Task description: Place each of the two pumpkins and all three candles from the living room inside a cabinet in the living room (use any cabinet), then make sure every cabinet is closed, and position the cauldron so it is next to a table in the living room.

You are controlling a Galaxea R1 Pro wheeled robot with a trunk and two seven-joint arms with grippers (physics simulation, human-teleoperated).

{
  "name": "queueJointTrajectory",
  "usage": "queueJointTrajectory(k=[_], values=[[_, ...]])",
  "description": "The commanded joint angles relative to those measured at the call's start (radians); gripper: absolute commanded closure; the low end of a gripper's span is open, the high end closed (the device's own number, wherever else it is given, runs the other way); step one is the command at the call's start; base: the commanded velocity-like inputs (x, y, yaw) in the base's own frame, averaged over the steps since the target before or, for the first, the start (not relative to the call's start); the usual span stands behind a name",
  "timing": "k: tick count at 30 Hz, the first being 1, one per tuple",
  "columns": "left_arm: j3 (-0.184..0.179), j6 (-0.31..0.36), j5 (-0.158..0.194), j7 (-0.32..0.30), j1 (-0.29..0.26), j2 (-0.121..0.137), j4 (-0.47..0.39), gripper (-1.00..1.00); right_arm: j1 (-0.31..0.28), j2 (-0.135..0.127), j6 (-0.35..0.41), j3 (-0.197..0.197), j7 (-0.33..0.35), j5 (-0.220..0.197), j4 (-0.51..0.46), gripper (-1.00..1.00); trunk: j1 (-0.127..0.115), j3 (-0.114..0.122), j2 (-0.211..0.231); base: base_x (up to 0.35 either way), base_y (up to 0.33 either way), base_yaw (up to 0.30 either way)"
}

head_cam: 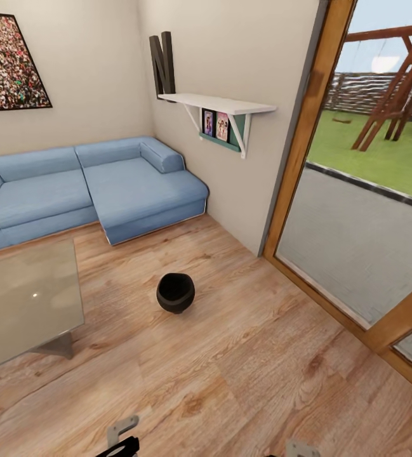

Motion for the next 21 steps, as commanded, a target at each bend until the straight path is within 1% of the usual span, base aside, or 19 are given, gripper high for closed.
queueJointTrajectory(k=[1, 6, 7, 10, 11, 12, 14, 15, 21], values=[[-0.004, -0.005, 0.008, -0.004, 0.000, 0.000, 0.000, -1.00, 0.000, -0.001, 0.007, 0.005, -0.007, -0.004, -0.002, -1.00, -0.004, 0.002, 0.007, 0.000, 0.000, 0.000], [-0.005, -0.002, 0.009, -0.032, 0.000, 0.004, 0.001, -1.00, 0.000, -0.001, 0.006, 0.007, -0.006, -0.004, -0.002, -1.00, -0.023, 0.018, 0.042, 0.000, 0.000, 0.000], [-0.005, 0.004, 0.009, -0.125, 0.000, 0.007, 0.001, -1.00, -0.001, -0.001, 0.006, 0.007, -0.006, -0.004, -0.002, -1.00, -0.027, 0.021, 0.049, 0.000, 0.000, 0.000], [-0.006, 0.035, 0.008, -0.196, 0.000, 0.019, 0.002, -1.00, 0.000, -0.002, 0.005, 0.007, -0.005, -0.004, -0.002, -1.00, -0.027, 0.021, 0.049, 0.000, 0.000, 0.000], [-0.006, 0.043, 0.008, -0.227, 0.000, 0.028, 0.001, -1.00, 0.000, -0.002, 0.005, 0.008, -0.005, -0.004, -0.002, -1.00, -0.031, 0.024, 0.056, 0.000, 0.000, 0.000], [-0.006, 0.047, 0.008, -0.244, 0.000, 0.033, 0.002, -1.00, 0.000, -0.002, 0.005, 0.008, -0.004, -0.004, -0.002, -1.00, -0.035, 0.027, 0.063, 0.000, 0.000, 0.000], [-0.006, 0.053, 0.008, -0.267, 0.000, 0.040, 0.002, -1.00, 0.000, -0.002, 0.005, 0.008, -0.004, -0.004, -0.002, -1.00, -0.042, 0.034, 0.077, 0.000, 0.000, 0.000], [-0.006, 0.055, 0.008, -0.276, 0.000, 0.042, 0.002, -1.00, 0.000, -0.002, 0.005, 0.008, -0.004, -0.004, -0.002, -1.00, -0.042, 0.034, 0.077, 0.000, 0.000, 0.000], [-0.006, 0.057, 0.009, -0.283, 0.003, 0.045, 0.002, -1.00, 0.000, -0.002, 0.004, 0.009, -0.004, -0.004, -0.002, -1.00, -0.042, 0.034, 0.077, 0.000, 0.000, 0.000]])
